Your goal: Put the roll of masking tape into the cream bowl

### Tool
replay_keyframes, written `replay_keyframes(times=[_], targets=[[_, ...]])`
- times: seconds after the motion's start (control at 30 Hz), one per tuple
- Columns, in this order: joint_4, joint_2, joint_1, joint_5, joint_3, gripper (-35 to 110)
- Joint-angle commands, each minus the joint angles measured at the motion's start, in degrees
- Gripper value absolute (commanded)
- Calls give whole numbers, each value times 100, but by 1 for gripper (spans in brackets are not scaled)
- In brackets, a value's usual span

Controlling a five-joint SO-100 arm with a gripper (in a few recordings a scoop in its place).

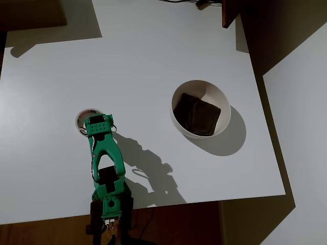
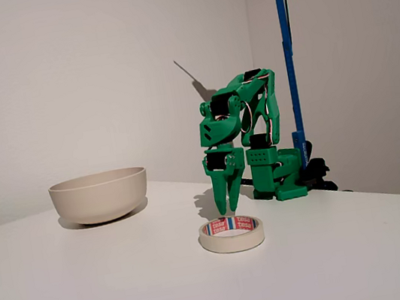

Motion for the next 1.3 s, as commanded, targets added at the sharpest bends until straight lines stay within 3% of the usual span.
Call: replay_keyframes(times=[0.0, 1.1, 1.27], targets=[[-35, 26, -149, 105, -360, 12], [79, -756, -826, 378, -343, 5], [53, -765, -844, 378, -343, -8]])
